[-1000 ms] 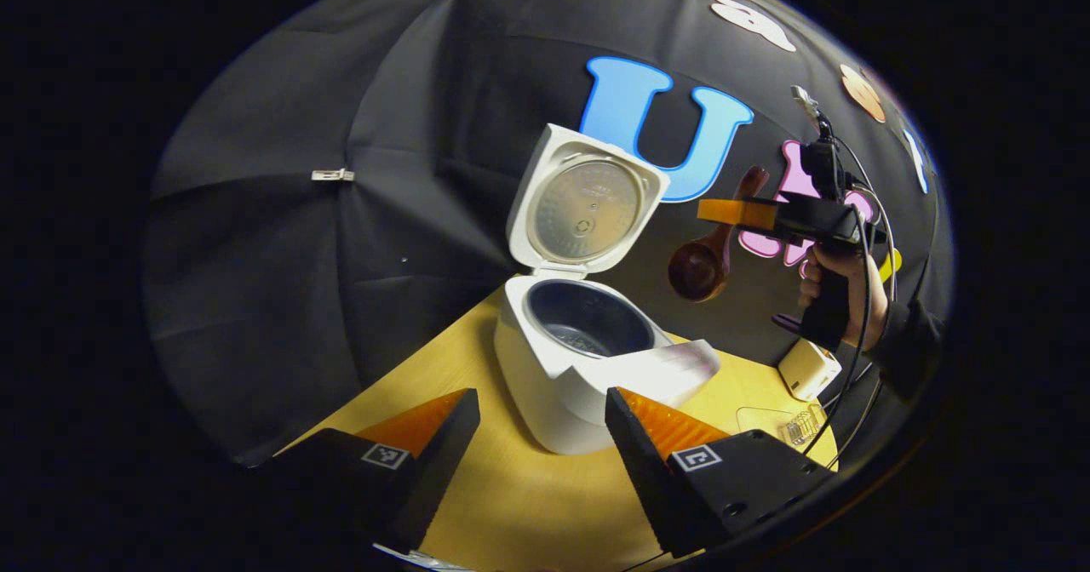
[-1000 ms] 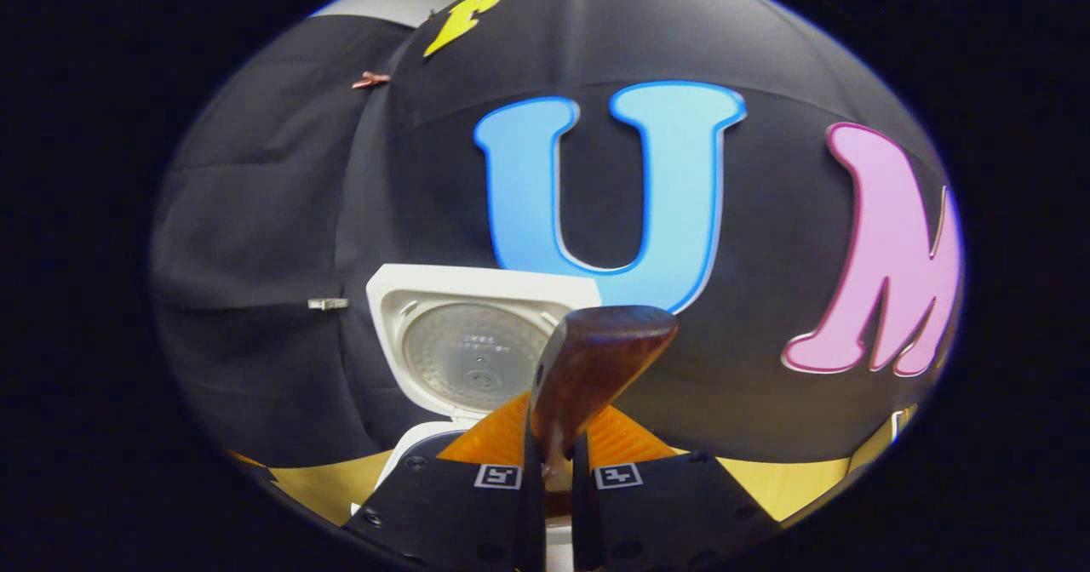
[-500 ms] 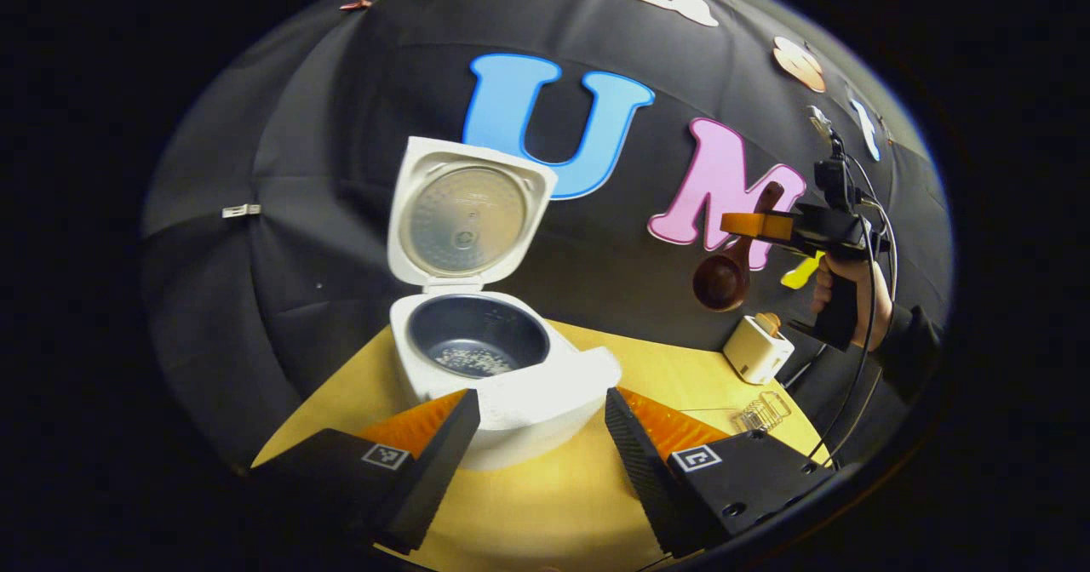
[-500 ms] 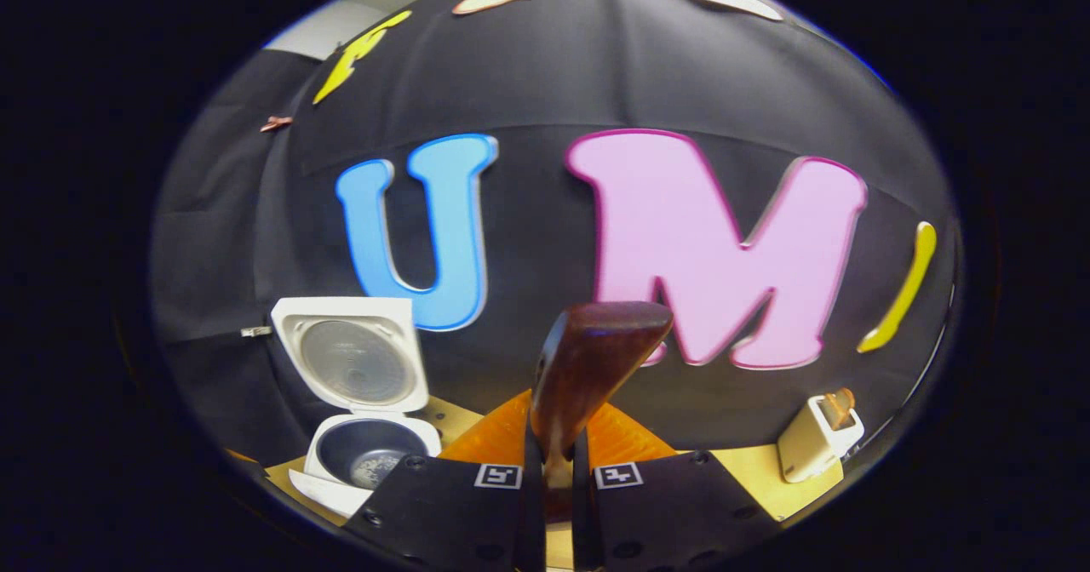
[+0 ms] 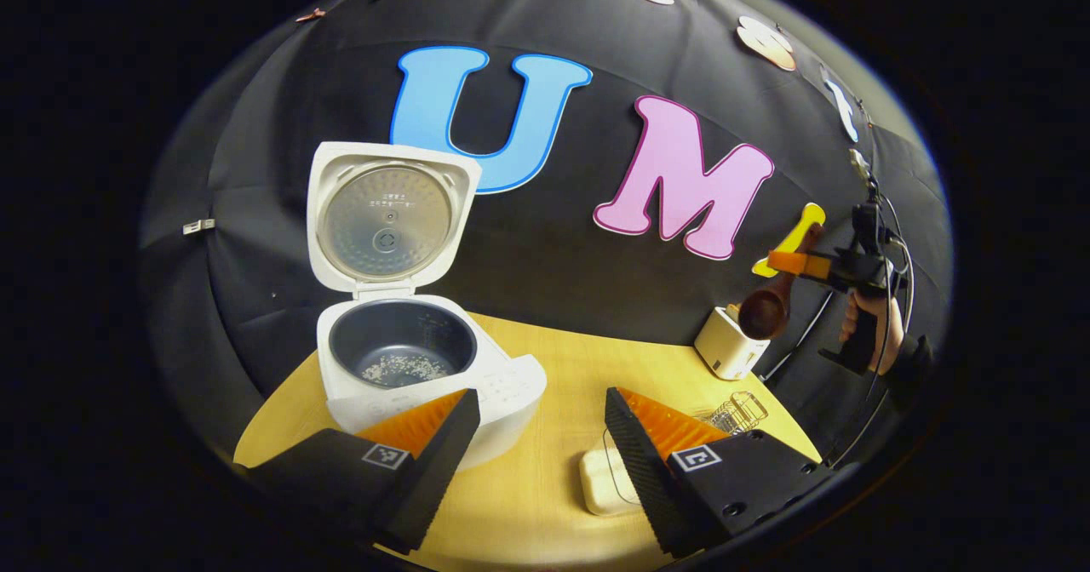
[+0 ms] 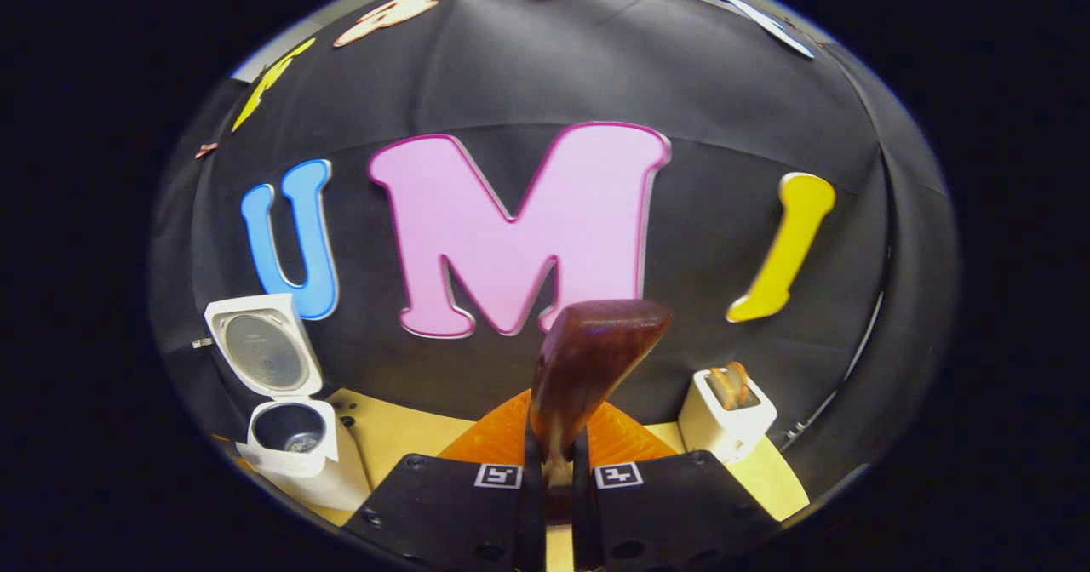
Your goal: Close the left gripper, press the button to open the rice cooker; take a wooden spoon from the chopstick holder with the right hand, scoop a spoonful of rice and pour it into the rice cooker, then put the wooden spoon back into the chopstick holder.
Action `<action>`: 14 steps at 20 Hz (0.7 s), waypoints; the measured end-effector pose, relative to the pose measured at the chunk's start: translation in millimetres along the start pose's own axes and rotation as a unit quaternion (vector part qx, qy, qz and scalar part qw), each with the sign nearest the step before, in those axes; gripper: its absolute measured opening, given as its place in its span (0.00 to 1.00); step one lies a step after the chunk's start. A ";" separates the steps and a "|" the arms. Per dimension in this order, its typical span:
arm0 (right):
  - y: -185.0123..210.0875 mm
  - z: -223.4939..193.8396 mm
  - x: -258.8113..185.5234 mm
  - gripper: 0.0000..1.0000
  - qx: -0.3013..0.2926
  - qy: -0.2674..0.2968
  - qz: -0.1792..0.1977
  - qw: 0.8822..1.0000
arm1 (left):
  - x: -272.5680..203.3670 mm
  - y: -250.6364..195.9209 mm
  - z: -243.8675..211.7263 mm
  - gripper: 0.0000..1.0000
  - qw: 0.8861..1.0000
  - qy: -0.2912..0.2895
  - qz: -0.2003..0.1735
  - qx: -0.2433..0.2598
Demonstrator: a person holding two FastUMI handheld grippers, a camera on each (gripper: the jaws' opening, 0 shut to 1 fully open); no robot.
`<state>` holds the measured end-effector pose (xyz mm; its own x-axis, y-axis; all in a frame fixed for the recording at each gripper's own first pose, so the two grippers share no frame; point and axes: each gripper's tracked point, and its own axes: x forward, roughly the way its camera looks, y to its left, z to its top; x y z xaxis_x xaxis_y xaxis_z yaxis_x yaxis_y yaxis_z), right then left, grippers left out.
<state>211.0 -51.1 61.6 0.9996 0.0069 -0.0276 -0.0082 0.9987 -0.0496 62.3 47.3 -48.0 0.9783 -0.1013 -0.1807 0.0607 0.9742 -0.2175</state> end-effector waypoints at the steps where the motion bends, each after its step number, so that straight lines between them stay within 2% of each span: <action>1: -16.8 -5.3 -1.1 0.16 0.003 0.006 -0.011 1.000 | 3.1 -3.2 2.4 0.96 1.000 0.000 0.001 0.000; 8: -107.1 -71.8 -3.1 0.16 0.054 0.056 -0.049 0.996 | 12.7 -18.1 2.3 0.96 0.999 0.004 0.030 -0.022; 14: -133.2 -146.3 5.0 0.16 0.090 0.114 -0.047 0.988 | 4.1 -35.1 -4.0 0.96 0.998 0.007 0.059 -0.015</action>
<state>213.1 -191.4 -77.9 0.9633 -0.0769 -0.2573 0.1095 0.9873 0.1148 63.4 11.9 -44.9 0.9756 0.0107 -0.2195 -0.0607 0.9731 -0.2224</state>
